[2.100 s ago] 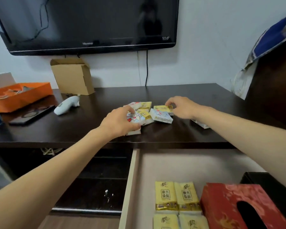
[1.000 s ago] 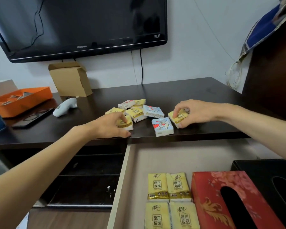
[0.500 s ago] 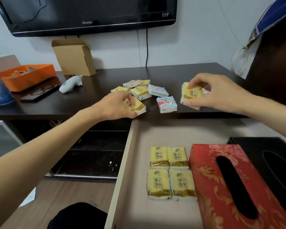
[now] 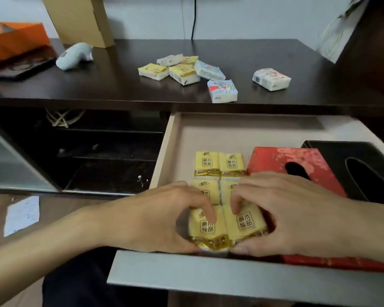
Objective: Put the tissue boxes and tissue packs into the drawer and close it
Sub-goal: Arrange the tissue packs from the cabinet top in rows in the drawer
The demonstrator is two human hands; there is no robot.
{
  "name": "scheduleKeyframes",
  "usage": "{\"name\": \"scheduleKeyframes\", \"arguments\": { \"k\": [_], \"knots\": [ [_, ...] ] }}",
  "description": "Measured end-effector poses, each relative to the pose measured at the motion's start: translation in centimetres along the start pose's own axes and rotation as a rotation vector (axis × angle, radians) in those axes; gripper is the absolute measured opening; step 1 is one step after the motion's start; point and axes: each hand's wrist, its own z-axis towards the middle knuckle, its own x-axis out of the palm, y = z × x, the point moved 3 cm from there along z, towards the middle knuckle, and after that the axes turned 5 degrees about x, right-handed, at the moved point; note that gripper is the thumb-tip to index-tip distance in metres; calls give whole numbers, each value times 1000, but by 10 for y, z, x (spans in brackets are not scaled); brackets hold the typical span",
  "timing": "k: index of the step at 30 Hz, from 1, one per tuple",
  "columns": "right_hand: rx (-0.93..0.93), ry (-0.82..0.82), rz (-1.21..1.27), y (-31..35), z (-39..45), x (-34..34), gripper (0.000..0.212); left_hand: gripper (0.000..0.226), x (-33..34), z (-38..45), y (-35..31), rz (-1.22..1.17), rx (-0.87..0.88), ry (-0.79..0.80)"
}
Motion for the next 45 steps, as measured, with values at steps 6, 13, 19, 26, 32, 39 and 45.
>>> {"name": "scheduleKeyframes", "arguments": {
  "k": [6, 13, 19, 26, 32, 39, 45],
  "knots": [
    [-37, 128, -46, 0, -2, 13, 61, 41, 2, -1, 3, 21, 45, 231],
    [-25, 249, -158, -4, 9, 15, 46, 41, 11, 8, 4, 212, 50, 202],
    [-43, 220, -235, 3, 12, 13, 46, 42, 22, 17, 8, 338, 88, 187],
    [25, 23, -142, -15, 33, -22, 39, 35, -11, 21, 19, 180, 86, -34],
    [222, 54, -255, -49, 84, -17, 36, 54, -38, 68, 55, 339, -138, -42],
    [247, 86, -225, -56, 98, -4, 27, 45, -25, 83, 68, 406, -171, 47],
    [237, 43, -164, -57, 95, -4, 31, 41, -25, 79, 69, 413, -134, -4]
  ]
}}
